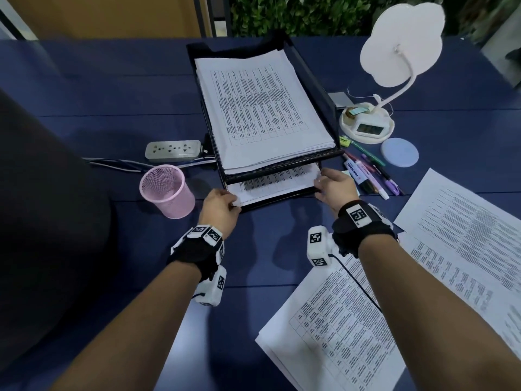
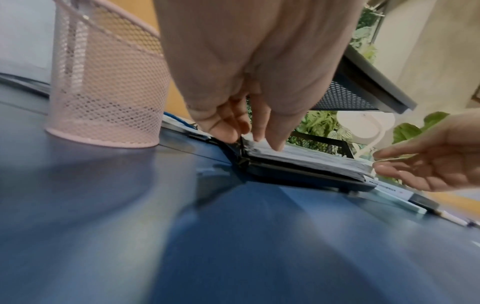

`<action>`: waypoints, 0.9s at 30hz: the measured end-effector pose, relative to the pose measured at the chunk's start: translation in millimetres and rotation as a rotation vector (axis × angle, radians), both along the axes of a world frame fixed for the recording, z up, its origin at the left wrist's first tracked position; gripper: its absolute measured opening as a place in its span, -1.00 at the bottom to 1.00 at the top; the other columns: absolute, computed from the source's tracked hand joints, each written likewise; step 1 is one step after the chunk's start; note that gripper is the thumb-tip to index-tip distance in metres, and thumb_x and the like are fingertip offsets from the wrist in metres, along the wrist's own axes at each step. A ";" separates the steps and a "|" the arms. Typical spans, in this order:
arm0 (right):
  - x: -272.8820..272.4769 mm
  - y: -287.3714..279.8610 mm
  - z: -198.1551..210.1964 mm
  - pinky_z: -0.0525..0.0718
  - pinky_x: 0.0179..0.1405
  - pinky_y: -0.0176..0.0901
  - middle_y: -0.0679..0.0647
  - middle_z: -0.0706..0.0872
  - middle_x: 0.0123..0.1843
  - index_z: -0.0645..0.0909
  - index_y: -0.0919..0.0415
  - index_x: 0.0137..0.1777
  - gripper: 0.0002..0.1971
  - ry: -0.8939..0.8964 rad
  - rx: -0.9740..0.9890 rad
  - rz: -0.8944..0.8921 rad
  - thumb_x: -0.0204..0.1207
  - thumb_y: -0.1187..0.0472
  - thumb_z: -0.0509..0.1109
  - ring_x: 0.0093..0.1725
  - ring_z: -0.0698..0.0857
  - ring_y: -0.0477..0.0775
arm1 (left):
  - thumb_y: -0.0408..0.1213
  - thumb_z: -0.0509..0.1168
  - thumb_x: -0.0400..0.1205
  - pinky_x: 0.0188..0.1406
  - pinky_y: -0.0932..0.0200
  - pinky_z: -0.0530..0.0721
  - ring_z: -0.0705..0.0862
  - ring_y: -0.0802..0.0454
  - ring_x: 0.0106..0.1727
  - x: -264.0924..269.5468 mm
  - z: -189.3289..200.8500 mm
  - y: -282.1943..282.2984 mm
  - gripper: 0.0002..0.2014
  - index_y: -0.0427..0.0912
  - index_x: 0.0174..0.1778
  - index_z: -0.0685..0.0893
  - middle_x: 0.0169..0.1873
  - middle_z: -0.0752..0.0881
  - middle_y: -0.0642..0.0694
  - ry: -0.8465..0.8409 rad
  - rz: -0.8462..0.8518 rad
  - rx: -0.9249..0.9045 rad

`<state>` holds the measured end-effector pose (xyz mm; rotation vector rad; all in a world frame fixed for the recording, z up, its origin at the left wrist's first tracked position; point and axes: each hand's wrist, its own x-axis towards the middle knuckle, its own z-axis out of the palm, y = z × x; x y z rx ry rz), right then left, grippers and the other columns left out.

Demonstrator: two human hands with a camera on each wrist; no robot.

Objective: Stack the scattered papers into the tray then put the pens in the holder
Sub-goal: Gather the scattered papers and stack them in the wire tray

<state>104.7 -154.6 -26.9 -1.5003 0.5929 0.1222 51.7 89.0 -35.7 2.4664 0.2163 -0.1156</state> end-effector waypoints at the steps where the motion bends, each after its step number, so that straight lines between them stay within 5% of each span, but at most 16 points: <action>1: -4.0 -4.6 -1.5 0.66 -0.04 -0.14 0.12 0.67 0.09 0.52 0.29 0.39 -0.65 0.000 -0.063 0.000 0.62 0.39 0.23 0.04 0.66 0.06 | -0.29 0.37 0.58 0.29 0.19 0.45 0.55 -0.19 0.30 -3.2 -0.3 -0.9 -0.67 -0.28 0.26 0.68 0.30 0.51 -0.28 0.021 -0.040 0.051; 5: -26.3 -26.6 -5.4 0.57 0.36 0.00 0.20 0.69 0.28 0.62 0.29 0.33 -0.68 0.022 -0.371 0.037 0.60 0.33 0.26 0.27 0.65 0.18 | -0.24 0.37 0.57 0.34 -0.04 0.51 0.47 -0.20 0.34 -16.1 -0.1 -8.8 -0.58 -0.19 0.36 0.58 0.29 0.46 -0.22 0.007 -0.041 0.086; 10: -59.3 -63.2 -7.5 0.51 0.32 -0.11 0.22 0.67 0.33 0.62 0.29 0.34 -0.66 0.099 -0.651 0.078 0.59 0.30 0.27 0.32 0.62 0.23 | -0.25 0.34 0.57 0.13 0.02 0.60 0.58 -0.15 0.15 -38.3 -0.5 -35.3 -0.77 -0.18 0.14 0.67 0.17 0.52 -0.17 -0.046 -0.139 0.044; 14: -83.2 -99.8 -13.4 0.55 0.28 -0.06 0.24 0.70 0.27 0.67 0.27 0.26 -0.70 0.161 -0.757 -0.011 0.55 0.31 0.32 0.28 0.64 0.26 | -0.16 0.35 0.58 0.32 -0.02 0.49 0.49 -0.14 0.32 -56.8 -10.1 -68.0 -0.70 -0.11 0.22 0.66 0.29 0.53 -0.12 0.005 -0.406 0.082; 17: -98.4 -126.8 -18.3 0.57 0.27 0.01 0.24 0.68 0.28 0.70 0.20 0.21 -0.71 0.238 -0.864 -0.036 0.52 0.27 0.30 0.28 0.61 0.31 | -0.04 0.31 0.60 0.51 -0.06 0.29 0.28 -0.09 0.55 -70.2 -13.5 -95.4 -0.58 0.03 0.39 0.55 0.52 0.36 -0.01 0.086 -0.590 0.142; 22: -113.7 -170.4 -28.2 0.12 0.60 0.18 0.23 0.21 0.63 0.25 -0.02 0.60 -0.43 0.573 -1.172 0.268 0.58 -0.07 0.14 0.62 0.18 0.24 | 0.23 0.26 0.56 0.60 -0.16 -0.17 -0.13 0.00 0.68 -84.6 -16.4 -131.5 -0.31 0.23 0.60 0.20 0.67 -0.01 0.03 0.211 -0.822 0.212; 27: -126.7 -183.6 -24.1 -0.06 0.58 0.37 0.17 -0.20 0.71 -0.15 -0.08 0.68 -0.22 0.747 -1.037 0.353 0.56 -0.33 0.04 0.64 -0.20 0.46 | 0.37 0.27 0.43 0.54 -0.33 -0.38 -0.31 -0.07 0.66 -91.3 -25.6 -138.5 -0.10 0.28 0.63 -0.03 0.67 -0.22 0.02 0.248 -0.892 0.469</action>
